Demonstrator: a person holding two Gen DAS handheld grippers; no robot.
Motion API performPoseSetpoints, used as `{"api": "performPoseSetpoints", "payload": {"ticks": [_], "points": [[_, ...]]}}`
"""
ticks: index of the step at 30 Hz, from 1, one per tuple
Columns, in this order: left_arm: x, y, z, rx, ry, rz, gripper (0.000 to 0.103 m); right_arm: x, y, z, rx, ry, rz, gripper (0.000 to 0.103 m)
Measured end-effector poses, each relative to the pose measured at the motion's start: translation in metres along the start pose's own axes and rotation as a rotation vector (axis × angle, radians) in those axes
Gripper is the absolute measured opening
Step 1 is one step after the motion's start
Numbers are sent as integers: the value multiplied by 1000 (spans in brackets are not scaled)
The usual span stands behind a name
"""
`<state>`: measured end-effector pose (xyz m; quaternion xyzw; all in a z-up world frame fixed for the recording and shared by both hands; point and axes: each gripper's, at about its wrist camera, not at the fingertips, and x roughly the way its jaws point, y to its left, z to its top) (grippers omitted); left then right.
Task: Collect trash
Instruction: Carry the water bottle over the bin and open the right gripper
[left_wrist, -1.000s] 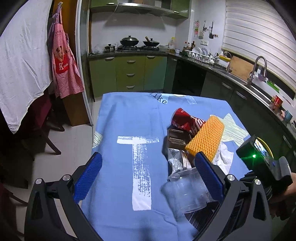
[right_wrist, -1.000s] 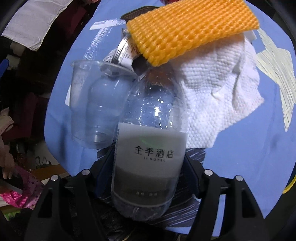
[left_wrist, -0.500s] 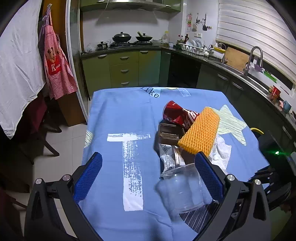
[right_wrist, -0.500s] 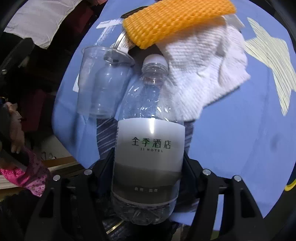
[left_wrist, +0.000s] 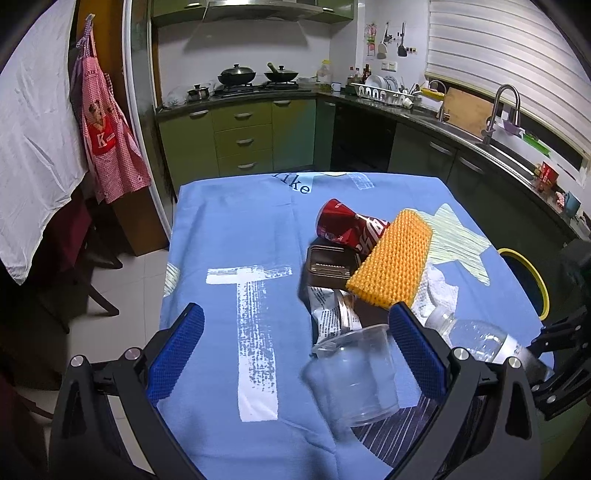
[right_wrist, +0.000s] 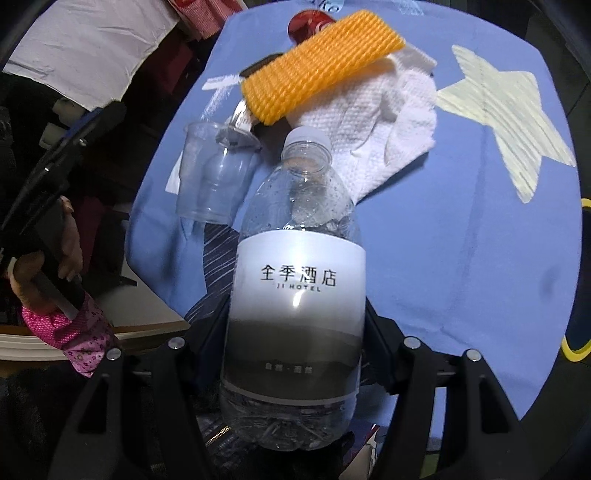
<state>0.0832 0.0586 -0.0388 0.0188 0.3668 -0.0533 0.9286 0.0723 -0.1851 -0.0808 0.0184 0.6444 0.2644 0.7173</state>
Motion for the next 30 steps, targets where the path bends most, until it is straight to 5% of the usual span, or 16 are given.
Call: {"api": "performPoseSetpoints", "payload": {"ticks": [8, 17, 24, 30], "points": [[-1, -6, 1, 17, -4, -7, 99, -46, -30, -3, 70, -140, -13, 62], [3, -16, 4, 34, -1, -16, 99, -119, -185, -34, 440, -308, -166, 63], [6, -27, 4, 69, 18, -3, 99, -80, -302, -50, 688, -228, -209, 63], [6, -34, 9, 86, 24, 16, 99, -52, -361, -56, 805, -216, -242, 57]]}}
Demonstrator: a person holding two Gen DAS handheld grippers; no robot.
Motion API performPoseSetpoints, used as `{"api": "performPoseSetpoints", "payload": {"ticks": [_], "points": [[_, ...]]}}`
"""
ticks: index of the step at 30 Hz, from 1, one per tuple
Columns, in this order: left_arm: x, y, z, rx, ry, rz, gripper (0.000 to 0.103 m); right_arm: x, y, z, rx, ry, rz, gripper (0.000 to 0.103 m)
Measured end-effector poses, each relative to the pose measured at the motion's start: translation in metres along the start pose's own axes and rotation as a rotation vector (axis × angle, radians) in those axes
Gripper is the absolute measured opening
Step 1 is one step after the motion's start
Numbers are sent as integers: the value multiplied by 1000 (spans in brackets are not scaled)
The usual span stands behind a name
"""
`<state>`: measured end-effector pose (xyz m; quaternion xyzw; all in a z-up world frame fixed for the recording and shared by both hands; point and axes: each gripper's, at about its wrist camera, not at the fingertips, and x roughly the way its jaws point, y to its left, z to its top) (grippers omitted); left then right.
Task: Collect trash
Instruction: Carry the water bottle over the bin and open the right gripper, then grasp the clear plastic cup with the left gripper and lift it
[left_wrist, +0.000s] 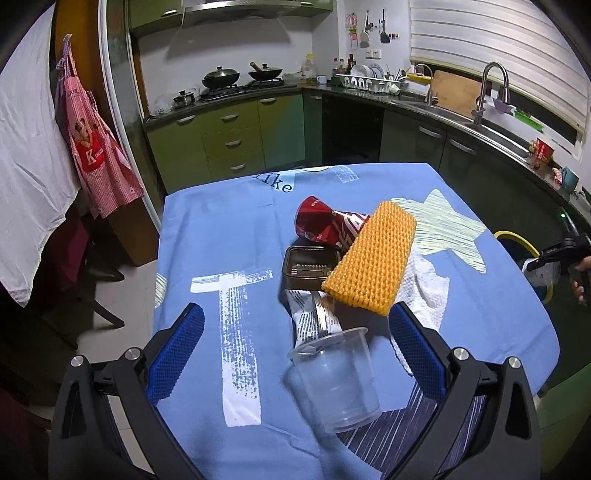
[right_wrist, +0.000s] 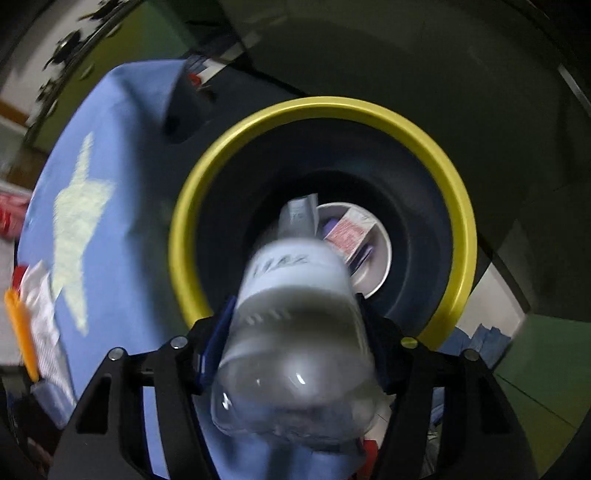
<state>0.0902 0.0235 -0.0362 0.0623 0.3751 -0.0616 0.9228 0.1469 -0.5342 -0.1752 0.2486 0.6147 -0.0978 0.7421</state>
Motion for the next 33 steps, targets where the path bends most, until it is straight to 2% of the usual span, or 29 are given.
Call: {"api": "performPoseSetpoints", "payload": {"ticks": [4, 6, 10, 13, 18, 22, 33], "points": [[4, -9, 1, 21, 14, -1, 99, 8, -18, 4, 37, -24, -26, 59], [6, -15, 1, 40, 24, -6, 99, 2, -21, 1, 43, -53, -13, 65], [8, -21, 0, 59, 34, -9, 99, -18, -23, -10, 27, -115, -15, 65], [10, -25, 0, 65, 42, -12, 99, -32, -19, -16, 0, -157, -13, 65], [11, -26, -5, 71, 58, -12, 99, -59, -8, -30, -32, -205, 57, 65], [11, -25, -9, 73, 75, -7, 99, -75, 9, -47, -95, -262, 68, 65], [36, -33, -31, 58, 187, -14, 99, -64, 39, -69, -174, -252, 140, 66]]}}
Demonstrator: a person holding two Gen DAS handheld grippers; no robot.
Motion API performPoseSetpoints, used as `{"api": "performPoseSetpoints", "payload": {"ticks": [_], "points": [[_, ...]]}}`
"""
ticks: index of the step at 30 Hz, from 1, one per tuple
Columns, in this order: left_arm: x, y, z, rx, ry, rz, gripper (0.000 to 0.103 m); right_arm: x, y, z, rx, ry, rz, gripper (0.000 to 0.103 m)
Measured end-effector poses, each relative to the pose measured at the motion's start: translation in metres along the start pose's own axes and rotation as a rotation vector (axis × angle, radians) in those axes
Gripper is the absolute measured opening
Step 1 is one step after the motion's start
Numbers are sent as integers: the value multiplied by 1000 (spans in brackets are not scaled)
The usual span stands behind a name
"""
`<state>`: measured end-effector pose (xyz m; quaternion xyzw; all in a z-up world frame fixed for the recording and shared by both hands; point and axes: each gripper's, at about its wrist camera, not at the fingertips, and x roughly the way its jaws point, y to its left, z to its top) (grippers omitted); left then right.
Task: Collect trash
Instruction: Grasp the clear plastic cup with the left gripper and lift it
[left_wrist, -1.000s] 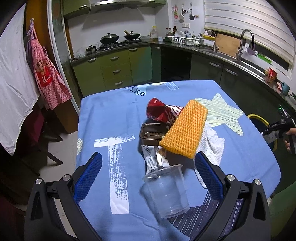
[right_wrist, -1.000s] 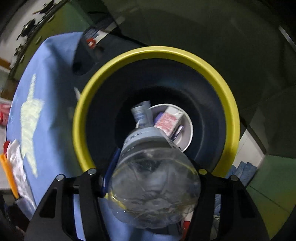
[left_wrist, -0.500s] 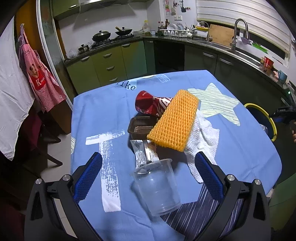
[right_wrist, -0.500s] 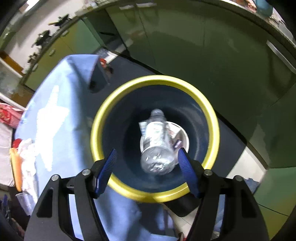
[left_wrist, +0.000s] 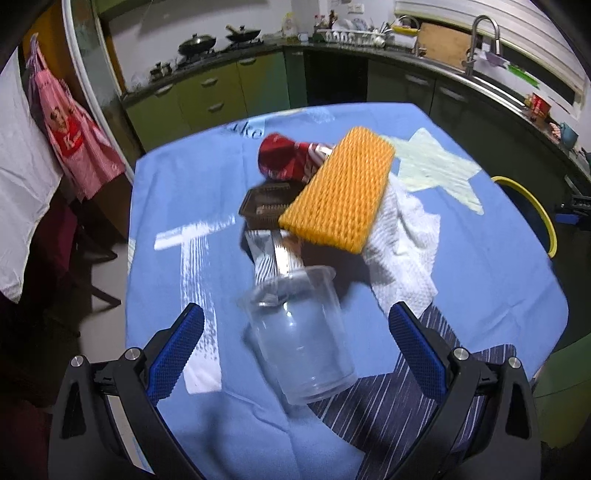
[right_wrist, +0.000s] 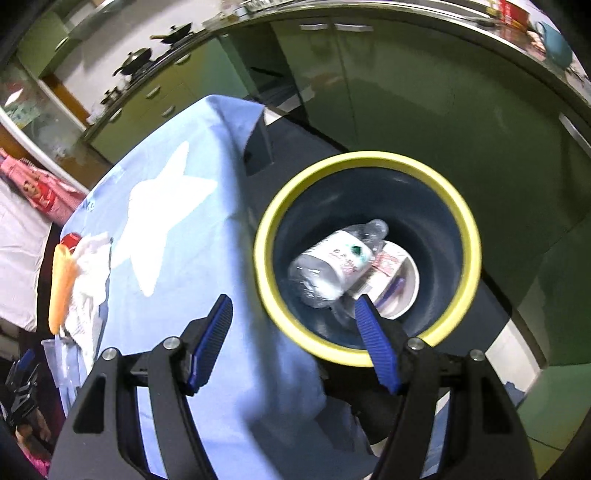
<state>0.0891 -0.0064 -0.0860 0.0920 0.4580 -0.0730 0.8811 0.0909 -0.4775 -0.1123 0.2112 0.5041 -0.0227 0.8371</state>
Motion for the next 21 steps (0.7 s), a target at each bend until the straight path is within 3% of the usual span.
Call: {"api": "performPoseSetpoints", "payload": {"ticks": [7, 18, 21], "points": [[29, 7, 4, -24, 59, 45, 98, 8, 15, 2, -42, 7, 31, 66], [68, 13, 15, -38, 120, 45, 98, 27, 7, 0, -34, 44, 33, 66], [74, 14, 16, -44, 135, 40, 92, 31, 7, 0, -37, 52, 34, 66]]}}
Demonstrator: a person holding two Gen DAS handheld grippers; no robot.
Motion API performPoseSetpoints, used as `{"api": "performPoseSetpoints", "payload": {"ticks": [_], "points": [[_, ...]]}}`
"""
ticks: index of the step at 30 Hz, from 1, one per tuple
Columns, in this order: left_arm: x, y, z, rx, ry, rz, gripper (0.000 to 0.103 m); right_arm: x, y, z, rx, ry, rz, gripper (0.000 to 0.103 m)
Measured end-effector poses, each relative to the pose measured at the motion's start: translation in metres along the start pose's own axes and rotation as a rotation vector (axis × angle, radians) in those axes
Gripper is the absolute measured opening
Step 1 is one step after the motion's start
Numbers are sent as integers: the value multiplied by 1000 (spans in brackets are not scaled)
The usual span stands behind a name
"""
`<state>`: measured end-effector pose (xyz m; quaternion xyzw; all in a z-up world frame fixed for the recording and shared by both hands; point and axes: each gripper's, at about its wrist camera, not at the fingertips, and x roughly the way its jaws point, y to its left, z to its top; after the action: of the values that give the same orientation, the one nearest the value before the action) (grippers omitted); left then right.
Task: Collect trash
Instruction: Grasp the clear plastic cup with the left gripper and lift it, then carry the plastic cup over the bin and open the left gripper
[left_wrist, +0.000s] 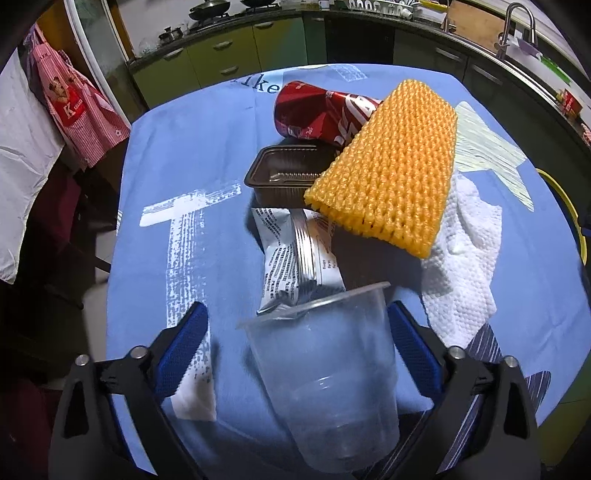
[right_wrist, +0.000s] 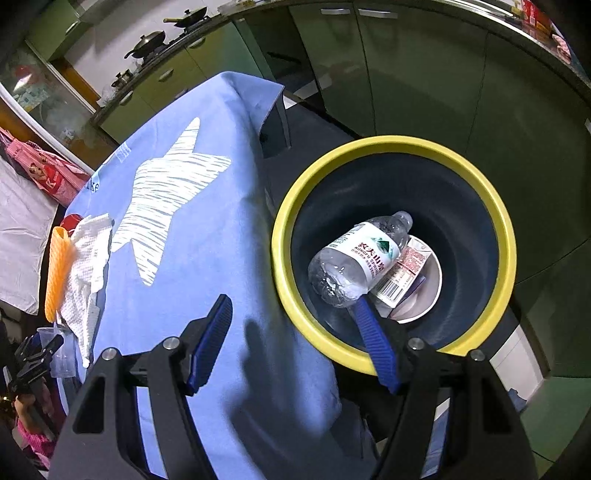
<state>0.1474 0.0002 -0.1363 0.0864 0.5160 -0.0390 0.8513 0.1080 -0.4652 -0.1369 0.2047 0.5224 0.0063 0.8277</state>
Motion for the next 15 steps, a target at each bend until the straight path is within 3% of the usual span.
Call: {"api": "performPoseSetpoints", "payload": {"ticks": [4, 15], "points": [[5, 2, -1, -14, 19, -19, 78, 4, 0, 0, -1, 8, 0, 66], [-16, -1, -6, 11, -16, -32, 74, 6, 4, -2, -10, 14, 2, 66]]}}
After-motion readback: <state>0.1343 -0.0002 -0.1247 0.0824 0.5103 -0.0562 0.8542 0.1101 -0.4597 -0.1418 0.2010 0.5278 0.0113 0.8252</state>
